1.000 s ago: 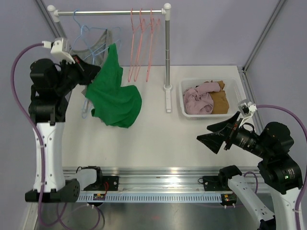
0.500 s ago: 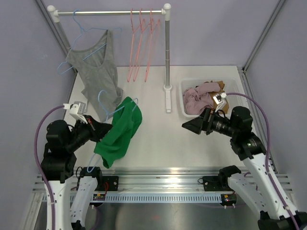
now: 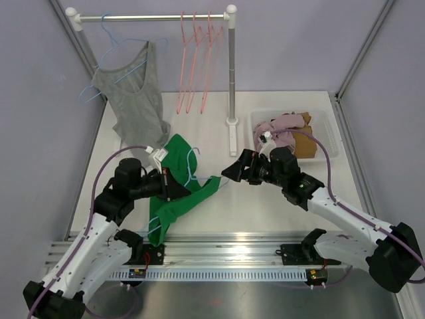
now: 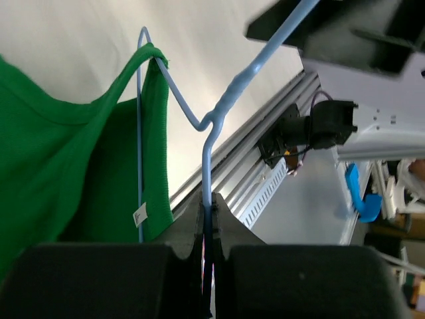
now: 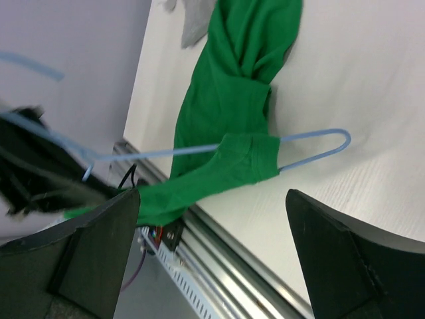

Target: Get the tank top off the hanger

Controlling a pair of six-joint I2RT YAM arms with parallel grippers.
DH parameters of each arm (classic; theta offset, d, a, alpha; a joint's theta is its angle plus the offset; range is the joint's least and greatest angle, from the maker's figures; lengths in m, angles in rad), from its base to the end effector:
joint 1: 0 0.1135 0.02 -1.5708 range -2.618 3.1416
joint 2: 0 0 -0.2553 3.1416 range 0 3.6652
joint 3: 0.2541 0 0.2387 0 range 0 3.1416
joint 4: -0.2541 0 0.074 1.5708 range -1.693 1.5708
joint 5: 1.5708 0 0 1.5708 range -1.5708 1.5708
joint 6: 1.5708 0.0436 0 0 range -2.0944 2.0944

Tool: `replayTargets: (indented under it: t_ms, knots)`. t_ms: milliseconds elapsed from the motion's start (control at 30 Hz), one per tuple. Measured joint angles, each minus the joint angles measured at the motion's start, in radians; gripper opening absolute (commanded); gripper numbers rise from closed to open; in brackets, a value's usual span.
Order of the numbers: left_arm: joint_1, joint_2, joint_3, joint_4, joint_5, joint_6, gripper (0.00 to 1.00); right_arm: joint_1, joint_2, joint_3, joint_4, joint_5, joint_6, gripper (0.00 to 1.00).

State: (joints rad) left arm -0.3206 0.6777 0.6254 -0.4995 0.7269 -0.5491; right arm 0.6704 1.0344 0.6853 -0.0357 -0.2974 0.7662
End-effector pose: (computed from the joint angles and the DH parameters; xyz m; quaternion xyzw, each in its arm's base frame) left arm 0.1292 -0.0734 0.2655 0.0792 0.8304 -0.4735 0.2827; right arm 0.1757 0.1556 0.2669 -0.0434 0.8231 0.4562 0.3353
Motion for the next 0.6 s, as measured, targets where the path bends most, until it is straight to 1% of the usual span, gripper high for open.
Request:
replayTargets:
  t_ms: [100,267,333,367,467,567,600]
  knots:
    - [-0.108,0.0,-0.008,0.11,-0.059,-0.046,0.0,0.002,0.039,0.001,0.038,0.077,0.018,0.95]
    - [-0.179,0.035,-0.039,0.267,-0.13,-0.125,0.0,0.004,0.124,-0.001,0.082,0.105,0.04,0.83]
    - [-0.199,0.048,-0.047,0.292,-0.148,-0.145,0.0,0.005,0.139,-0.002,0.101,0.105,0.045,0.79]
    - [-0.208,0.053,-0.047,0.3,-0.154,-0.156,0.0,0.005,0.145,-0.002,0.111,0.105,0.046,0.75]
    - [-0.227,0.056,-0.047,0.336,-0.167,-0.176,0.0,0.007,0.177,-0.002,0.145,0.103,0.044,0.7]
    - [-0.233,0.056,-0.047,0.359,-0.171,-0.191,0.0,0.011,0.23,0.001,0.158,0.096,0.04,0.7]
    - [-0.234,0.056,-0.047,0.364,-0.171,-0.194,0.0,0.013,0.246,0.001,0.163,0.095,0.039,0.67]
